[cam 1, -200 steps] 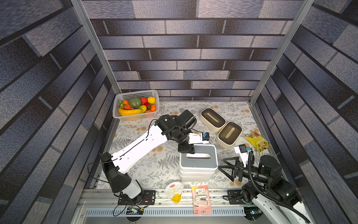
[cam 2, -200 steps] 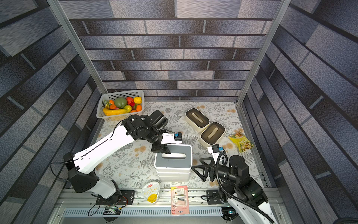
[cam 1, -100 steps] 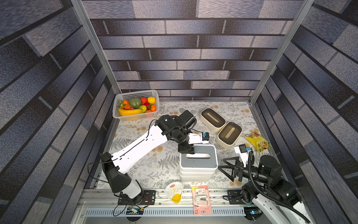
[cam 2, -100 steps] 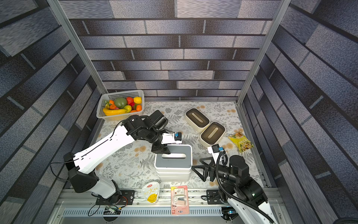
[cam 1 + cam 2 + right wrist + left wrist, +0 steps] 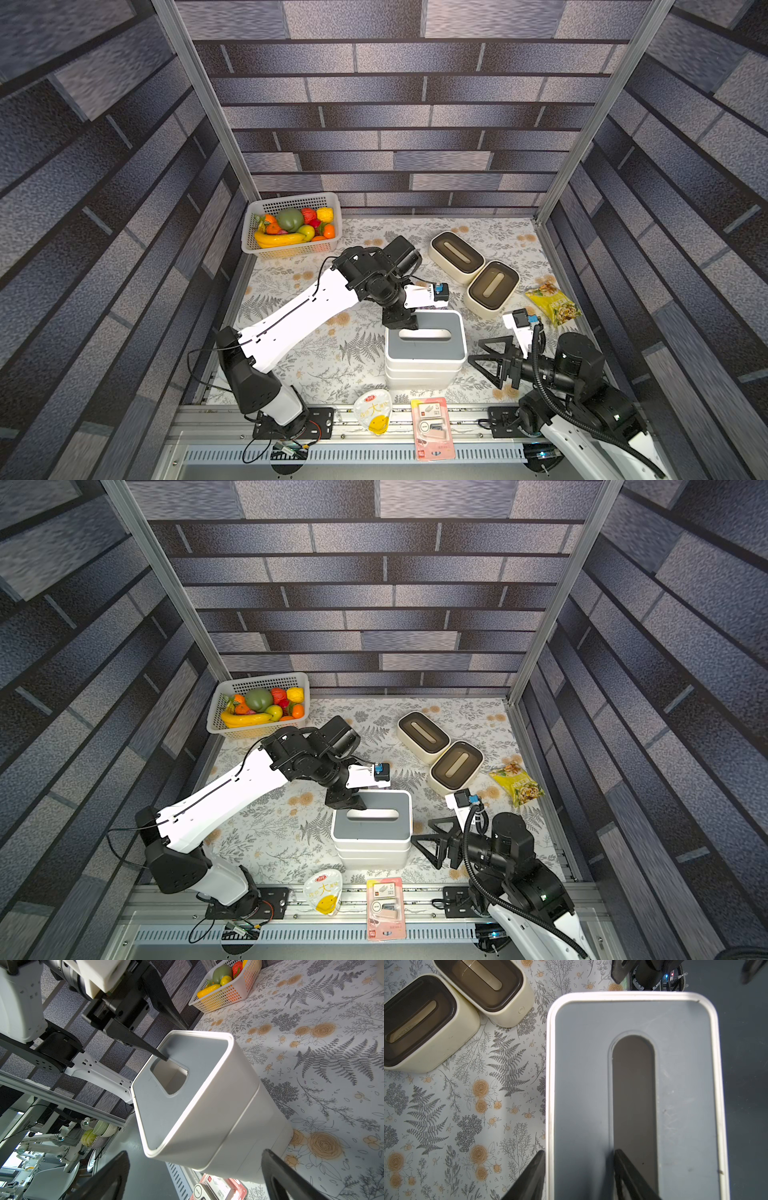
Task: Stack the tissue boxes
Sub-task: Place the tissue box at the tissue box.
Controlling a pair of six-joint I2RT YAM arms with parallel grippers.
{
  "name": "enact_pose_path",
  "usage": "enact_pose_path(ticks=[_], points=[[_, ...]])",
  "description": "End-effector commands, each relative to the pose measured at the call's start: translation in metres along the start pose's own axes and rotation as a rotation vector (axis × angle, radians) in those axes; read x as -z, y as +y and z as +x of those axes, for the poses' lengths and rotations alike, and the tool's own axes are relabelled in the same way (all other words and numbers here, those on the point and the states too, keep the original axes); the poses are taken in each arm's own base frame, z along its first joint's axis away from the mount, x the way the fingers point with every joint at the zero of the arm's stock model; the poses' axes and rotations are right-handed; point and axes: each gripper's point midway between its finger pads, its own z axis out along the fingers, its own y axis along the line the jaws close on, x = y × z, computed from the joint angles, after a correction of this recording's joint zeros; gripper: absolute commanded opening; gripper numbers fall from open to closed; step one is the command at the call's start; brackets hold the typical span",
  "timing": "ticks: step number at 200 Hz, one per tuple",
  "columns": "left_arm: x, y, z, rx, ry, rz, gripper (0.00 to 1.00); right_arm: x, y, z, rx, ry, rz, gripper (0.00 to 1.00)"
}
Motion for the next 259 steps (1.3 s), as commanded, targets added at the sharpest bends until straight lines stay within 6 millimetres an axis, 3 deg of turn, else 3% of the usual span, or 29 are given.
enact_pose_path(ticks=[1, 259], points=[[0.0106, -0.0055, -0.0025, 0.009, -0.024, -0.015, 0.55, -0.0018, -0.0001, 0.0014, -0.002, 0.006, -0.008, 1.0], [0.0122, -0.0051, -0.0037, 0.014, -0.029, -0.018, 0.61, -0.0017, 0.0001, 0.0012, -0.002, 0.007, -0.008, 1.0]])
